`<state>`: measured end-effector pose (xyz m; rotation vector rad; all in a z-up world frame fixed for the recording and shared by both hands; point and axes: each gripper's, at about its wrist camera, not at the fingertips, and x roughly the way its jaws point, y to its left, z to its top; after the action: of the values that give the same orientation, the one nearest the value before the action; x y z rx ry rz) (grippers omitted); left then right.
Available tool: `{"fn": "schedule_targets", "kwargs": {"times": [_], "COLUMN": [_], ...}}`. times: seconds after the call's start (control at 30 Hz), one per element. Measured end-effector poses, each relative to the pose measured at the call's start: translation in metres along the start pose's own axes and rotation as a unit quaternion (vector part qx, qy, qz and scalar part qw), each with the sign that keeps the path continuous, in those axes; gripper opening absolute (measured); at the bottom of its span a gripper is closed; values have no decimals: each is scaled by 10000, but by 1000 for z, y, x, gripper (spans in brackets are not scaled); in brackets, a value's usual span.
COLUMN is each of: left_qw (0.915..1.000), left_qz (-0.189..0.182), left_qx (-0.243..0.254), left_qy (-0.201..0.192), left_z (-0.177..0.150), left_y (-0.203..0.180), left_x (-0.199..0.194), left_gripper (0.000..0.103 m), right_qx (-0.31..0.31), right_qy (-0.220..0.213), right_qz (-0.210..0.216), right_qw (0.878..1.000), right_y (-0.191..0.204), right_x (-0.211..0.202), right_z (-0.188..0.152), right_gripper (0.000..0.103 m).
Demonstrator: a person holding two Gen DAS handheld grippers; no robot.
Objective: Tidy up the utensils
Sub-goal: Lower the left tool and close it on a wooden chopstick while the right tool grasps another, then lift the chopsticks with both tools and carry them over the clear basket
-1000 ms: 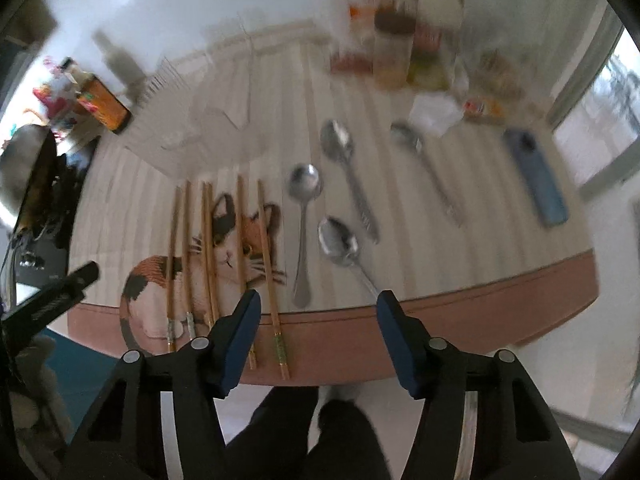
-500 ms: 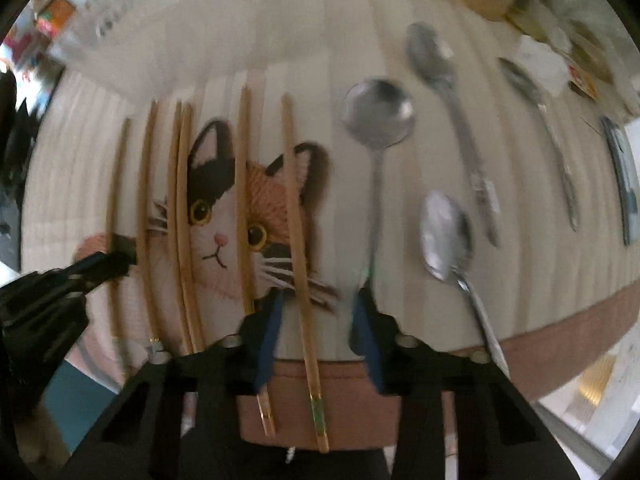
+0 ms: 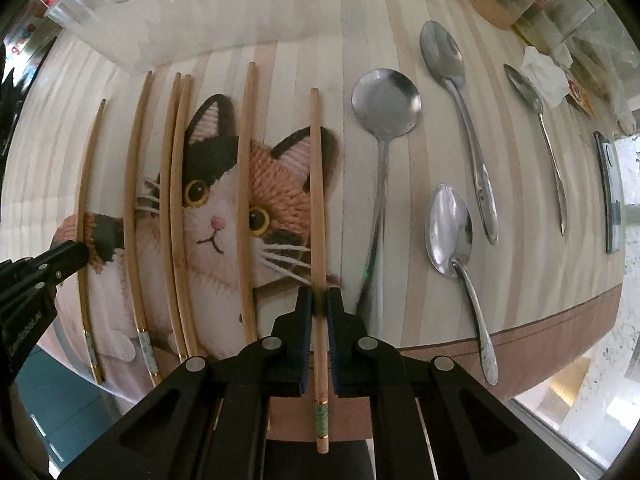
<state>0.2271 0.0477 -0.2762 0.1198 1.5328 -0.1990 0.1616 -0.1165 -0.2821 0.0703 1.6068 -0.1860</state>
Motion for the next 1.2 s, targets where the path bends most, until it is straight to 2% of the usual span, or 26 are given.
{"fn": "schedule_targets", "kwargs": {"times": [0.27, 0.5, 0.63, 0.8, 0.93, 1.1, 1.2], "left_qw": [10000, 9997, 9982, 9939, 9880, 9800, 9755], "left_qz": [-66, 172, 373, 445, 370, 203, -67], "left_qx": [56, 35, -61, -281, -410, -381, -433], "left_qy": [19, -160, -469, -973, -1441, -1942, -2154], "left_z": [6, -8, -18, -20, -14, 10, 39], "left_y": [15, -4, -5, -6, -5, -7, -13], "left_x": [-6, 2, -25, -81, -133, -186, -213], "left_gripper": [5, 4, 4, 4, 4, 4, 4], "right_qx": [27, 42, 207, 183, 170, 219, 235], "right_qy": [155, 24, -19, -484, -915, -1423, -1683], "right_qz": [-214, -444, -103, 210, 463, 874, 1203], "right_qw": [9996, 9990, 9997, 9984, 9946, 9857, 9781], "right_y": [15, 34, 29, 32, 28, 0, -17], "right_x": [8, 10, 3, -33, -74, -133, -162], "right_z": [18, 19, 6, 0, 4, 16, 34], "right_gripper": [9, 8, 7, 7, 7, 7, 7]}}
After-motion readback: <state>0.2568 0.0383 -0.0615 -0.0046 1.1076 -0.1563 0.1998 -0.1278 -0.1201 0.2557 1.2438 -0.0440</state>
